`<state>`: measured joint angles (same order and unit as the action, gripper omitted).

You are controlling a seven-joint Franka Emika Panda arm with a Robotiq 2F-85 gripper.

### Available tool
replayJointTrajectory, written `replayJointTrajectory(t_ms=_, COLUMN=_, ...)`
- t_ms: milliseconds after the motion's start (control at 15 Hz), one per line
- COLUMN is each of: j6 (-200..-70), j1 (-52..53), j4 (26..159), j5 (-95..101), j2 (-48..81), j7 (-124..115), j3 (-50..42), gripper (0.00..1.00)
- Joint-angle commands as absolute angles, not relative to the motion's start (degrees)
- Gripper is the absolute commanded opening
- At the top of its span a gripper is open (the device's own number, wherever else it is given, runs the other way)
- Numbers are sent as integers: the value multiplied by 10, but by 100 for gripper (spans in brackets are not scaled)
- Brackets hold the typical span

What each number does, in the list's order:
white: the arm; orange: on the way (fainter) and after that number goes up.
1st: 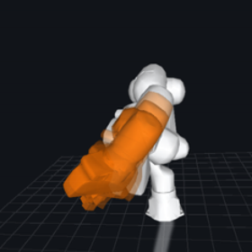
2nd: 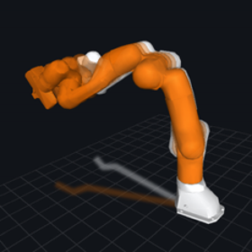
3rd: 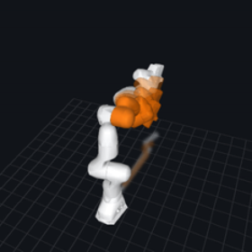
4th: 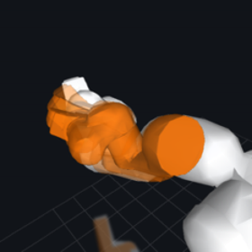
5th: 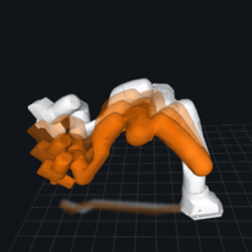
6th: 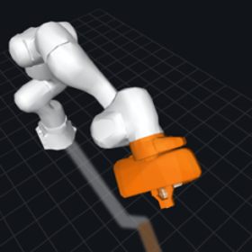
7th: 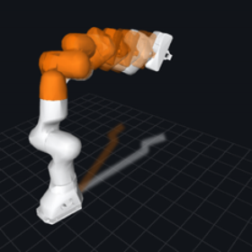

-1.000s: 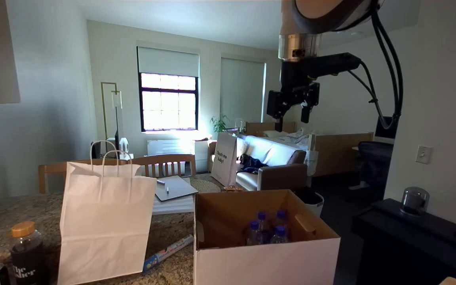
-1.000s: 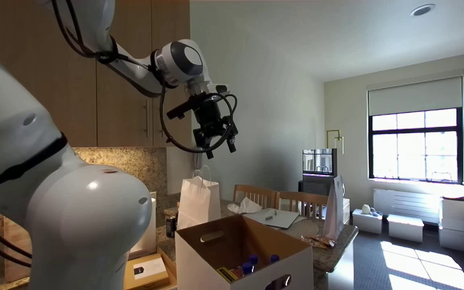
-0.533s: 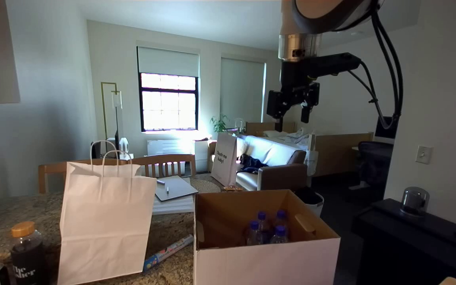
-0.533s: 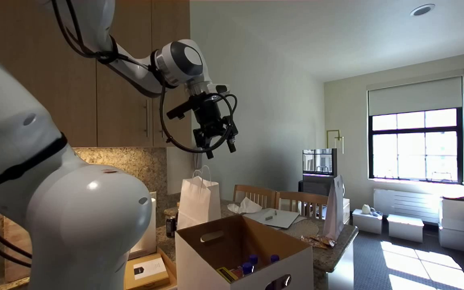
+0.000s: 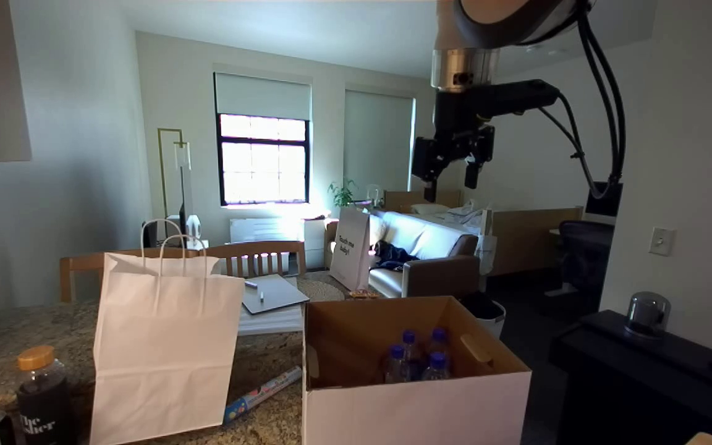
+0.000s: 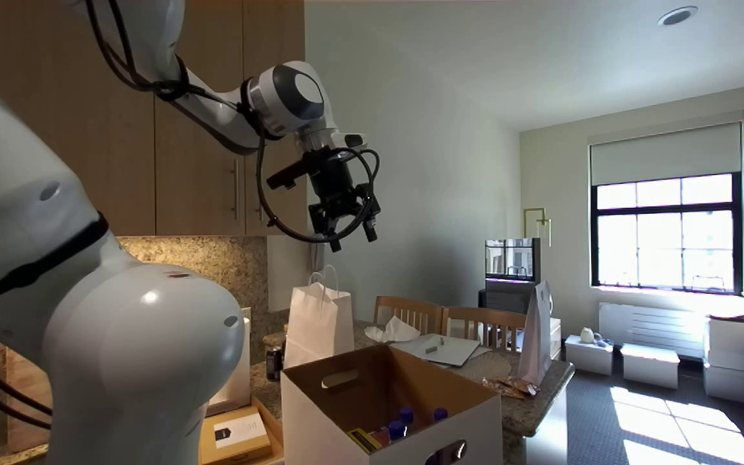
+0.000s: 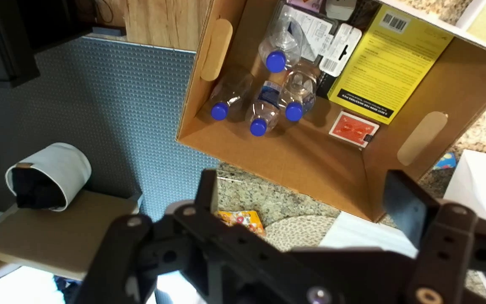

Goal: Move one bottle from the big box to the counter

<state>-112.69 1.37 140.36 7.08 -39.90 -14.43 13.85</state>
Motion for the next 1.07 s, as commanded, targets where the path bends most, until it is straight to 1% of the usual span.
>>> replayJointTrajectory(t_ms=0, j6=-1180, j1=33, j4=1375, j5=68, j2=-360, j7=-129, j3=129, gripper=100)
replayJointTrajectory(t_ms=333, j6=-1296, j1=40, j4=1387, j5=46, j2=-295, j7=-155, j3=130, gripper=100)
replayJointTrajectory(t_ms=600, j6=-1361, j1=41, j4=1403, j5=45, j2=-244, j7=-165, j3=134, gripper=100)
replayJointTrajectory(t_ms=733, j6=-1374, j1=47, j4=1410, j5=33, j2=-228, j7=-159, j3=129, gripper=100)
replayJointTrajectory(t_ms=1000, j6=-1354, j1=51, j4=1401, j5=33, j2=-220, j7=-153, j3=125, gripper=100)
